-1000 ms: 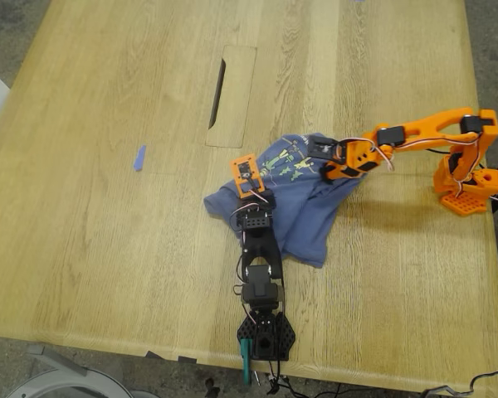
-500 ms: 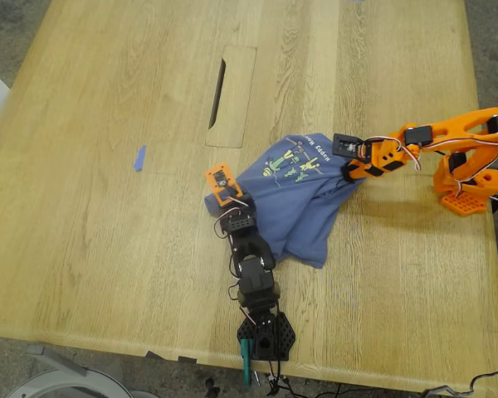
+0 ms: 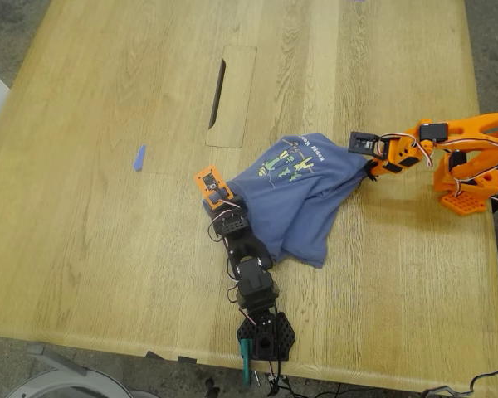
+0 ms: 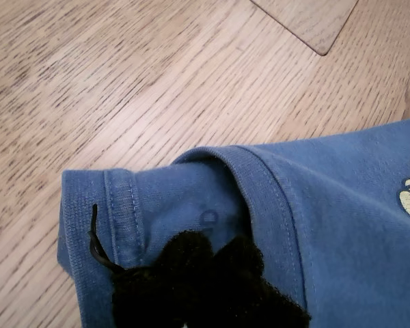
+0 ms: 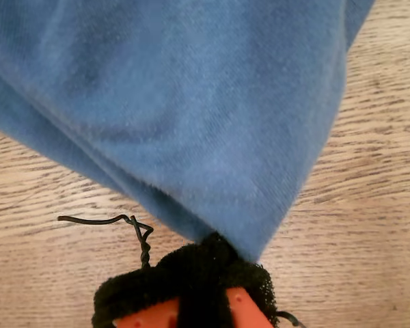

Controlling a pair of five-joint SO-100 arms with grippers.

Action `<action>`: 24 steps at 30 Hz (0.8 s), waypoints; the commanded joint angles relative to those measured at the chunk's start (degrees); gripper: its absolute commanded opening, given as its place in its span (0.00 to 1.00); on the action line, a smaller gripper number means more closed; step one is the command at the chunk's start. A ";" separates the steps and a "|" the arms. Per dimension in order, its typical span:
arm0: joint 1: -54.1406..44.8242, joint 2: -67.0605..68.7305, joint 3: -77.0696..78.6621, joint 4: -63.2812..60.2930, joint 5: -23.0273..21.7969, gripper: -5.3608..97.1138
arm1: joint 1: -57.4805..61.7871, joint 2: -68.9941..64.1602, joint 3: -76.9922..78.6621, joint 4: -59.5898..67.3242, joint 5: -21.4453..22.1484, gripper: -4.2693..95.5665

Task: Fold a T-shirt

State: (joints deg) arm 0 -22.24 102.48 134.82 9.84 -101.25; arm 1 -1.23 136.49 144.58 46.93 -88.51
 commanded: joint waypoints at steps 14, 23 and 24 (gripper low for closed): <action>-3.60 20.92 -4.48 18.63 1.32 0.05 | 10.72 12.83 -4.92 15.56 -0.35 0.04; -5.10 33.31 -2.37 24.70 1.32 0.05 | 17.58 12.57 -4.57 8.44 -0.79 0.04; -5.71 35.24 -1.58 25.75 1.32 0.05 | 18.72 12.66 -4.39 7.65 -0.88 0.04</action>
State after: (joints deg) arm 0 -26.46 129.20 134.82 34.19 -100.02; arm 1 15.56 148.01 141.77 56.34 -89.03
